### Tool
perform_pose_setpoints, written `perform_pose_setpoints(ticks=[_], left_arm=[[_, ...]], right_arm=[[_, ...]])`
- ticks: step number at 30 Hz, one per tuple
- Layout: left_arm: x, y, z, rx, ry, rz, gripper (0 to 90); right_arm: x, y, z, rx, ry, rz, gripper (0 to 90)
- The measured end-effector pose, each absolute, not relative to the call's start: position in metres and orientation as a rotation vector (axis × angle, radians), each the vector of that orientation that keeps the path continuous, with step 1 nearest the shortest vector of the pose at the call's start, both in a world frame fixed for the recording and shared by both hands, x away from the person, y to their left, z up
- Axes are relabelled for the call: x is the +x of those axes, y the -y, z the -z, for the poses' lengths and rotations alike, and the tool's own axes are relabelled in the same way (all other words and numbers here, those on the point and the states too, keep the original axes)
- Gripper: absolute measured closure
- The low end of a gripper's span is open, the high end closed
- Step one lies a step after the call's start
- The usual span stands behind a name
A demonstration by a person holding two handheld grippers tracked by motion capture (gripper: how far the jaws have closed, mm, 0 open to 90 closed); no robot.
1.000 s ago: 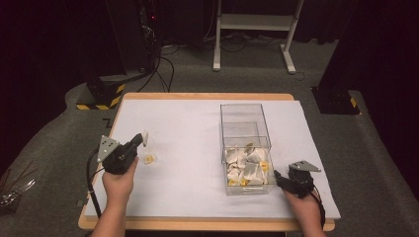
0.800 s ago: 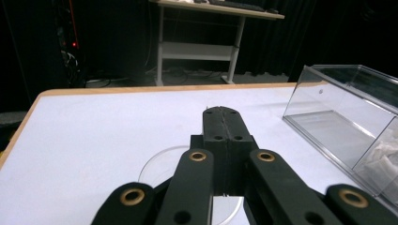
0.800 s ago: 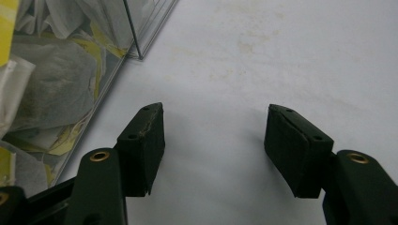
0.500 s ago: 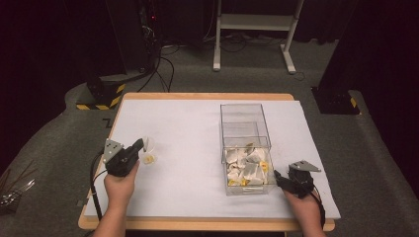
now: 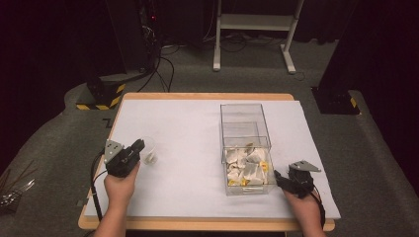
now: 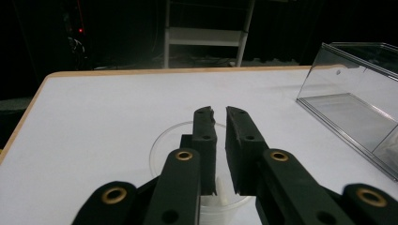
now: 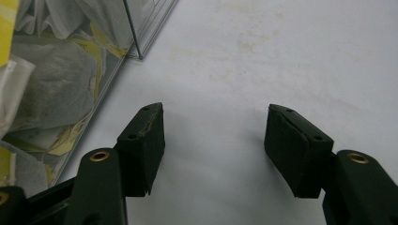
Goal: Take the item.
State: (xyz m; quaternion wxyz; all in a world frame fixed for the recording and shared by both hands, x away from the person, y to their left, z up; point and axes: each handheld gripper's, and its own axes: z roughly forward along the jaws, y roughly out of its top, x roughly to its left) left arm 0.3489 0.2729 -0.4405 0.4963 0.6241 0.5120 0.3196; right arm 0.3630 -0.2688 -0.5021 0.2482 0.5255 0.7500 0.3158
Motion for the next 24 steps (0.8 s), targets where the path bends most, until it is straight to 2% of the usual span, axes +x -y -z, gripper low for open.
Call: perform_pose_setpoints(ticks=[24], left_arm=[[0.336, -0.248, 0.429, 1.548, -1.174, -0.828, 73.0]], right_arm=[[0.363, 0.269, 0.502, 1.434, -2.044, -0.862, 38.5]])
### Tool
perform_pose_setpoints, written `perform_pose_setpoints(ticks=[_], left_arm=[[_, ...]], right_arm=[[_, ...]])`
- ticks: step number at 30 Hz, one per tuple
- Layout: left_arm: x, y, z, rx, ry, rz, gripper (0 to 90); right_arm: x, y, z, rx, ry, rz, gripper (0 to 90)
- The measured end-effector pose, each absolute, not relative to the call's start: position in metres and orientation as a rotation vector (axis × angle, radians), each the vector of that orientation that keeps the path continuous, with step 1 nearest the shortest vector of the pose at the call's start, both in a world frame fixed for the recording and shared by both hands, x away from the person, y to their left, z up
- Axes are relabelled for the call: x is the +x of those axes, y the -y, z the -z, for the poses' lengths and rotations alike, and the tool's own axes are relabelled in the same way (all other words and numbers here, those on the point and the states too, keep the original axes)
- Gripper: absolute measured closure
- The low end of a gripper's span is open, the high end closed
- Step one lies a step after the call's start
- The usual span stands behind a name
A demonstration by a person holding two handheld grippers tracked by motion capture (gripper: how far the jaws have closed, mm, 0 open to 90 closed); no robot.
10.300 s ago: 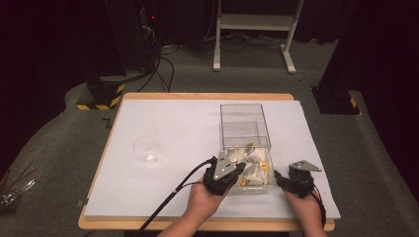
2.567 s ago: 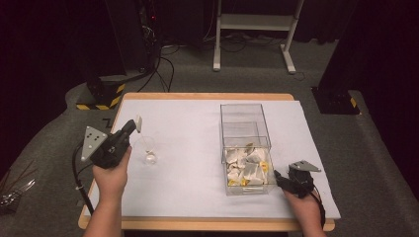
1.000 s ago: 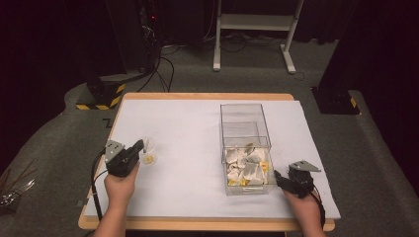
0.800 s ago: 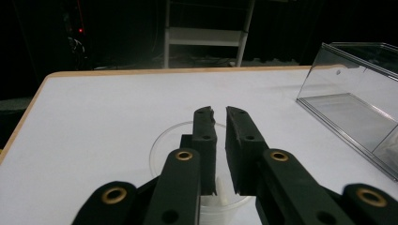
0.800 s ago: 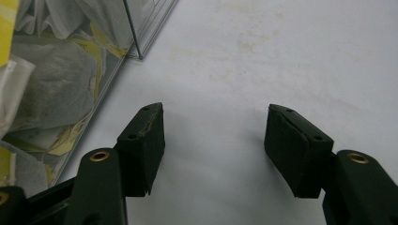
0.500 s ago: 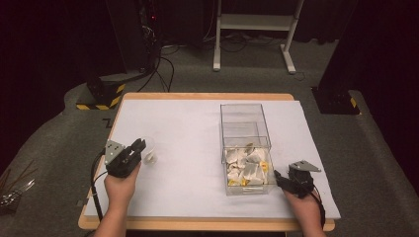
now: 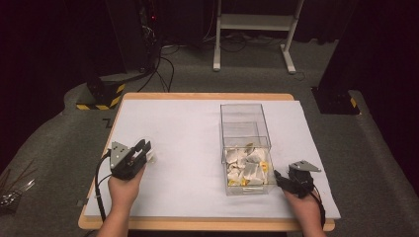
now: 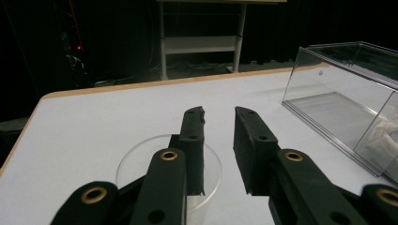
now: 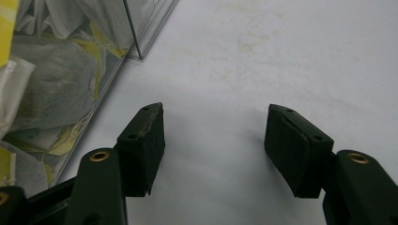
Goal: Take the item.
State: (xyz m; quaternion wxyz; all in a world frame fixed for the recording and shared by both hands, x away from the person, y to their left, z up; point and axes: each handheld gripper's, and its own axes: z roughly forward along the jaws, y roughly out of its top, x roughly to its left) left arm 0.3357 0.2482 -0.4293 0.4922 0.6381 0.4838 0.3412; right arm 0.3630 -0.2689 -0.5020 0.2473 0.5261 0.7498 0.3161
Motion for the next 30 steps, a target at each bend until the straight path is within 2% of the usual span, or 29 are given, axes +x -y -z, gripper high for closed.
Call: perform_pose_setpoints(ticks=[15, 22, 30], left_arm=[[0.322, -0.215, 0.449, 1.697, -1.112, -0.752, 66.5], [0.316, -0.194, 0.47, 1.801, -1.078, -0.695, 62.1], [0.32, -0.184, 0.497, 1.865, -1.118, -0.604, 58.4]], right_arm=[[0.363, 0.269, 0.502, 1.434, -2.045, -0.862, 38.5], [0.363, 0.269, 0.502, 1.431, -2.046, -0.868, 38.4], [0.36, 0.269, 0.501, 1.39, -2.044, -0.892, 38.3]])
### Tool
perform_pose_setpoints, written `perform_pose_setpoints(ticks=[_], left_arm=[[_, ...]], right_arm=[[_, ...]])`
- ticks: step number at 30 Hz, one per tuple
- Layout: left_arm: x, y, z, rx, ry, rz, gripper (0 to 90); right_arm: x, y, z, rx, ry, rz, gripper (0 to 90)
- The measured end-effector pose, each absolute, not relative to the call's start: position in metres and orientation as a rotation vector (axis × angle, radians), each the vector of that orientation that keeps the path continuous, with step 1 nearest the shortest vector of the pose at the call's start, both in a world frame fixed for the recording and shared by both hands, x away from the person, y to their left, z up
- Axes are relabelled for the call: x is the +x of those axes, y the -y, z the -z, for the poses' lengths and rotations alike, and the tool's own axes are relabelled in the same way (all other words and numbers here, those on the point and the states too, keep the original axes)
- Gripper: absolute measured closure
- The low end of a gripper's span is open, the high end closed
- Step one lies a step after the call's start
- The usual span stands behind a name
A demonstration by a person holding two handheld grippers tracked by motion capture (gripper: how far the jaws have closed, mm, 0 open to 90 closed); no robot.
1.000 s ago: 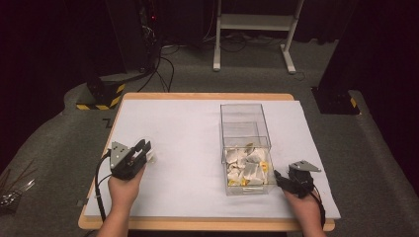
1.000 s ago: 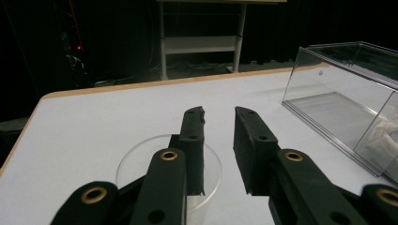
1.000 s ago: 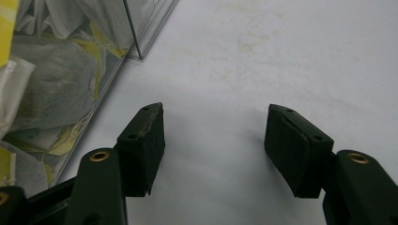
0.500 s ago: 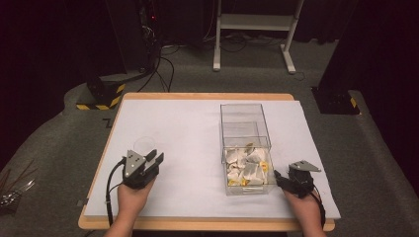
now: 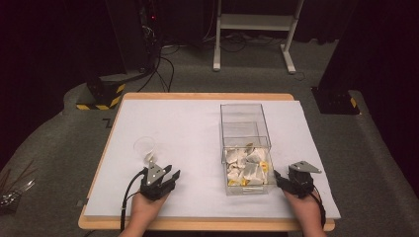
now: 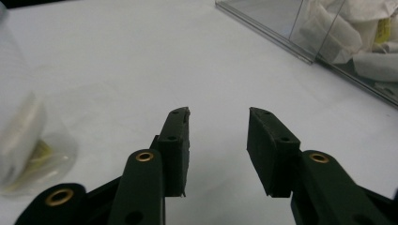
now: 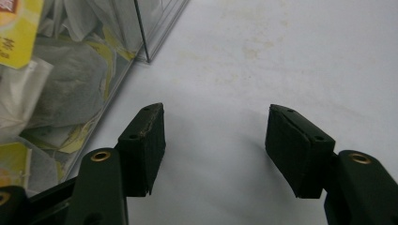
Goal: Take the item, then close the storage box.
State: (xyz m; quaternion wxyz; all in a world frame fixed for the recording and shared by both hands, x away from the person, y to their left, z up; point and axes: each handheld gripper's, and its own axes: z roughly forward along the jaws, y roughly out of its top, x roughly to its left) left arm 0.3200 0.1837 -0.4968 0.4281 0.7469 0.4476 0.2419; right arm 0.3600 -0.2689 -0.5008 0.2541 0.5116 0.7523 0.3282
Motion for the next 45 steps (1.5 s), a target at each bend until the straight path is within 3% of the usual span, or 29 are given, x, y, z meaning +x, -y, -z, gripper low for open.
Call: perform_pose_setpoints(ticks=[11, 18, 45], left_arm=[[0.323, -0.175, 0.504, 1.932, -1.136, -0.641, 44.7], [0.322, -0.174, 0.504, 1.929, -1.128, -0.641, 43.5], [0.325, -0.173, 0.505, 1.958, -1.136, -0.627, 39.0]], right_arm=[[0.349, 0.272, 0.497, 1.368, -2.037, -0.925, 34.9], [0.343, 0.275, 0.492, 1.347, -2.083, -0.91, 38.5], [0.299, 0.284, 0.483, 1.33, -2.047, -1.029, 32.5]])
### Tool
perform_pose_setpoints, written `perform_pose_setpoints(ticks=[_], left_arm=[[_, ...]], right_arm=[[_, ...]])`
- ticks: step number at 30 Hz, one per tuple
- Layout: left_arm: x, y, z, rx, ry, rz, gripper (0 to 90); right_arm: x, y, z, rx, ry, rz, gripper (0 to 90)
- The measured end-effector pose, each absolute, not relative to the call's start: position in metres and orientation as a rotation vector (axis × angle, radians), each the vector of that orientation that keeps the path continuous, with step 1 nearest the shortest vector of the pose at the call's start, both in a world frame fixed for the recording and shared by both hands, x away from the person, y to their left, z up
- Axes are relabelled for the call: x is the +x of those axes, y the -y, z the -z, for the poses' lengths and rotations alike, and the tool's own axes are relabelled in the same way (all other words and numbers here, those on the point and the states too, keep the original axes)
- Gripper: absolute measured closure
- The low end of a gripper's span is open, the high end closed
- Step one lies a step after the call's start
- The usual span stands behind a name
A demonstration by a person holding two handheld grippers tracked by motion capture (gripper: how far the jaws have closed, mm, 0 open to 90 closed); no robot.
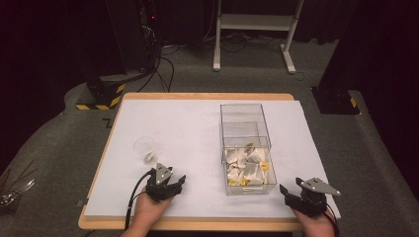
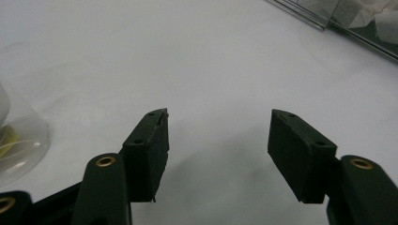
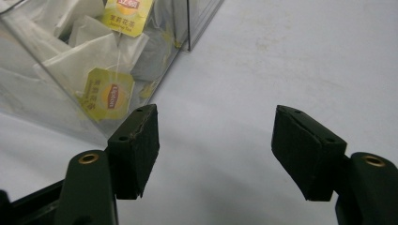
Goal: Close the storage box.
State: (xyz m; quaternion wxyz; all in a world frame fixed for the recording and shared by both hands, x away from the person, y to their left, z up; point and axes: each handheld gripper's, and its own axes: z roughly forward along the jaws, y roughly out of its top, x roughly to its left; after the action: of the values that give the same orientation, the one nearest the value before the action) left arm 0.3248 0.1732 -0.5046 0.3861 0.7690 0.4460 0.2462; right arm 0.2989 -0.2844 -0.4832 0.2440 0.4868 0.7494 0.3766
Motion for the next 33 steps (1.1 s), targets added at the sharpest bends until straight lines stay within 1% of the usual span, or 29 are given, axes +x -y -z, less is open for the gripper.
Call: perform_pose_setpoints(ticks=[12, 18, 26, 33], left_arm=[[0.326, -0.171, 0.505, 1.955, -1.146, -0.639, 39.3], [0.326, -0.172, 0.505, 1.949, -1.144, -0.637, 39.1], [0.325, -0.171, 0.505, 1.952, -1.137, -0.656, 39.0], [0.323, -0.171, 0.504, 1.948, -1.137, -0.669, 39.0]], right_arm=[[0.285, 0.273, 0.479, 1.237, -2.106, -1.121, 28.3], [0.286, 0.255, 0.478, 1.178, -2.137, -1.148, 25.0], [0.29, 0.242, 0.479, 1.142, -2.149, -1.184, 20.7], [0.297, 0.231, 0.479, 1.105, -2.166, -1.198, 19.5]])
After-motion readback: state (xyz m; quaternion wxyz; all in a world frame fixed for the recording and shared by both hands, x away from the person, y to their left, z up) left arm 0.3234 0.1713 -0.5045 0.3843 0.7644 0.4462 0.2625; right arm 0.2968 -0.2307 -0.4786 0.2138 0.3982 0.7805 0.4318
